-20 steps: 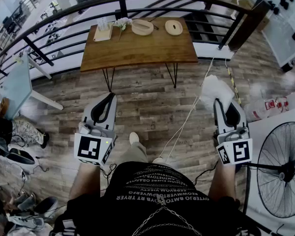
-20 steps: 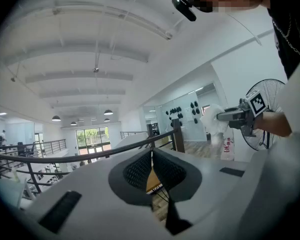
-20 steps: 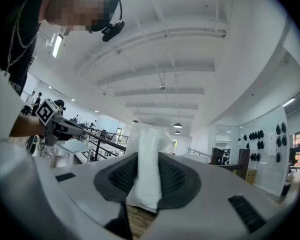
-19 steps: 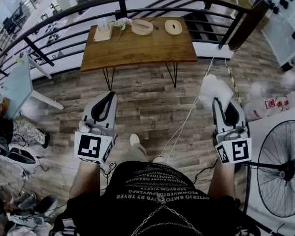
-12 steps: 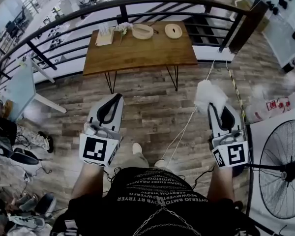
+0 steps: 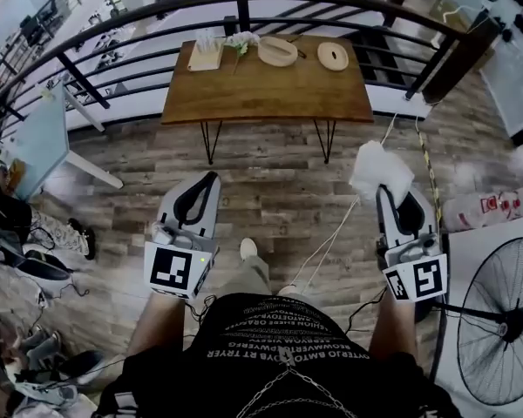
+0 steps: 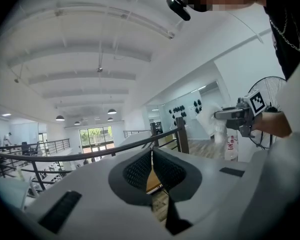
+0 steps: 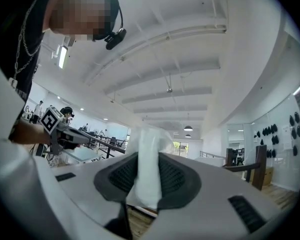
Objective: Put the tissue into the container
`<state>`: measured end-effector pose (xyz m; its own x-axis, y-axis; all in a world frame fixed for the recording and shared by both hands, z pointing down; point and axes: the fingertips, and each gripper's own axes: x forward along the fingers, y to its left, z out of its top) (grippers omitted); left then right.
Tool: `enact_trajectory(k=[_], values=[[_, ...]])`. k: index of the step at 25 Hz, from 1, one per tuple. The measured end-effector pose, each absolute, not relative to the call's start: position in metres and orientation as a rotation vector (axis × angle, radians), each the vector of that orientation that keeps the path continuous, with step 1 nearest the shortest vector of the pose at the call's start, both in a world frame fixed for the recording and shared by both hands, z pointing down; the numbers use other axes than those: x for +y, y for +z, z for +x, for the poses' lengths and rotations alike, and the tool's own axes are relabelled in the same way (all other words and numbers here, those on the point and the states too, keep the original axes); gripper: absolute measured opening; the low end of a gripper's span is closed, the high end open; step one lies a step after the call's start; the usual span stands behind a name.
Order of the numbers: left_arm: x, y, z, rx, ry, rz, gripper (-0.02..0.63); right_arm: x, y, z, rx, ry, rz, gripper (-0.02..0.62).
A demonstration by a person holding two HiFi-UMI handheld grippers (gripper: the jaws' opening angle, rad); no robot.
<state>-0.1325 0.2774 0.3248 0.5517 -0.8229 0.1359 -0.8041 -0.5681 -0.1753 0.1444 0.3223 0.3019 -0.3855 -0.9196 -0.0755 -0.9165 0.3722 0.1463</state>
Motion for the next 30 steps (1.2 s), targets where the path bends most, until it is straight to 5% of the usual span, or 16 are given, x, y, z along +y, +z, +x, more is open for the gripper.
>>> enact_trajectory(k=[30], values=[[0.066, 0.328, -0.218, 1.403, -0.212, -2.677, 0.031, 0.153, 0.299, 0.067, -2.266, -0.289, 1.894, 0.114]])
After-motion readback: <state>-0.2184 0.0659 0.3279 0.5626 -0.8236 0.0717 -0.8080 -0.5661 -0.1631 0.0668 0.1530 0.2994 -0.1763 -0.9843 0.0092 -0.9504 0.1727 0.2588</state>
